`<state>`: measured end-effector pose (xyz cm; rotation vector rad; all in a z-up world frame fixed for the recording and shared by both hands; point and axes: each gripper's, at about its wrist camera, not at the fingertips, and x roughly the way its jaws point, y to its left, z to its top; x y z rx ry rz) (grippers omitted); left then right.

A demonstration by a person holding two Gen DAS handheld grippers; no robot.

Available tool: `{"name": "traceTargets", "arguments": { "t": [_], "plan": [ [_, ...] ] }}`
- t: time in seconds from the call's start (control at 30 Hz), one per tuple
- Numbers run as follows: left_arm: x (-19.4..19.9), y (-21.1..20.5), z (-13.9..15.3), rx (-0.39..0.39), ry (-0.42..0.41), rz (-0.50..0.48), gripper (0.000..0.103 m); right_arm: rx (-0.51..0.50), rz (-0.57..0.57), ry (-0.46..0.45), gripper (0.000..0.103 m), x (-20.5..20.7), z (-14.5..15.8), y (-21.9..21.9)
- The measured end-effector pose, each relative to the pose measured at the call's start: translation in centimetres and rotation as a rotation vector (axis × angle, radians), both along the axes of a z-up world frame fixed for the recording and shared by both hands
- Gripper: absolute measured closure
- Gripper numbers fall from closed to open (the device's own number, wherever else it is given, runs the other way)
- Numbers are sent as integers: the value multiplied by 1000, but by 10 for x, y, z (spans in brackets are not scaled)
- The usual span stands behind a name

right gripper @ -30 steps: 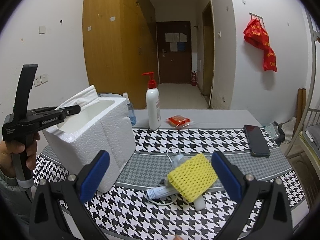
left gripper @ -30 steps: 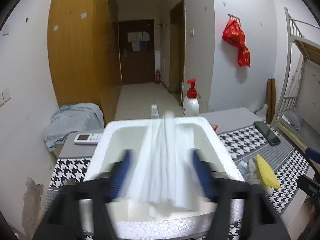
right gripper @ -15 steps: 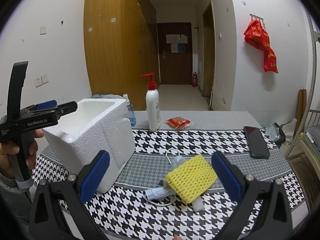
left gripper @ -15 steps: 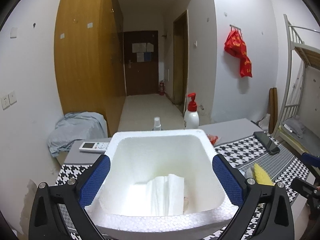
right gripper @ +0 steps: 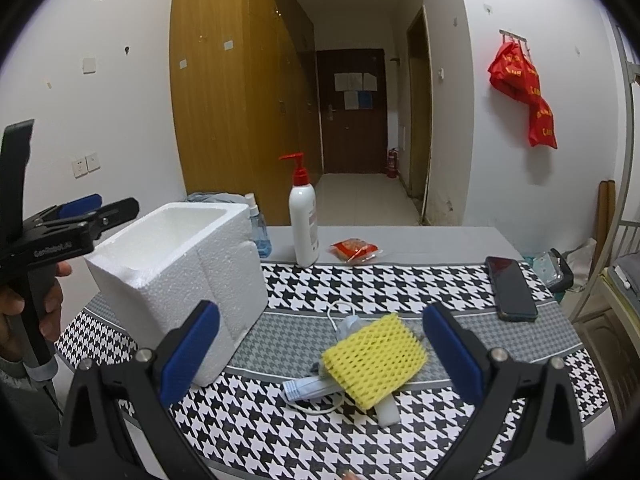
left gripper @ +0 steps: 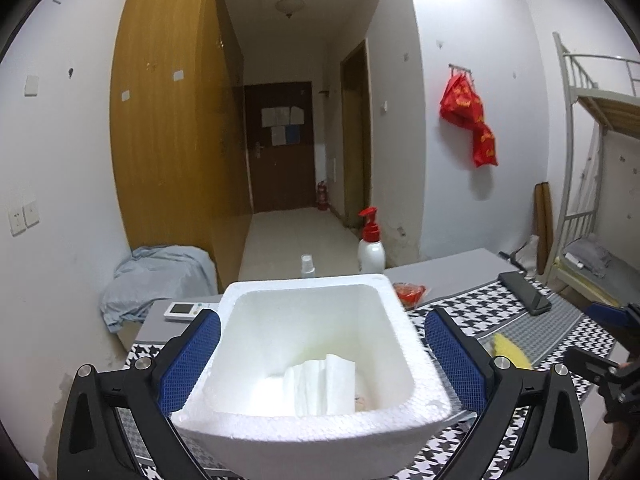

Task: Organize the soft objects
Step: 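Withdraw the left tool from the foam box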

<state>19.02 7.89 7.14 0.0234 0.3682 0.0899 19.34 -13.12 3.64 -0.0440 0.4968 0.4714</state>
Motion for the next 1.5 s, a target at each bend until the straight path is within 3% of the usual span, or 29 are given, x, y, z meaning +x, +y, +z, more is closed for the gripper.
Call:
{"name": "traceTargets", "arguments": {
  "t": [0.17,0.73,1.5],
  "plan": [
    [-19,-11,5,11,-64,1,1,16,6,-11,0,-2,3,-6],
    [-64,-57,3,10,-142,-75,1,43,35,-82,0,-36,10,-33],
    [-63,-112,-52,-8,-116,-204,1,32,1,-87,0,-56,-24,-68]
  ]
}}
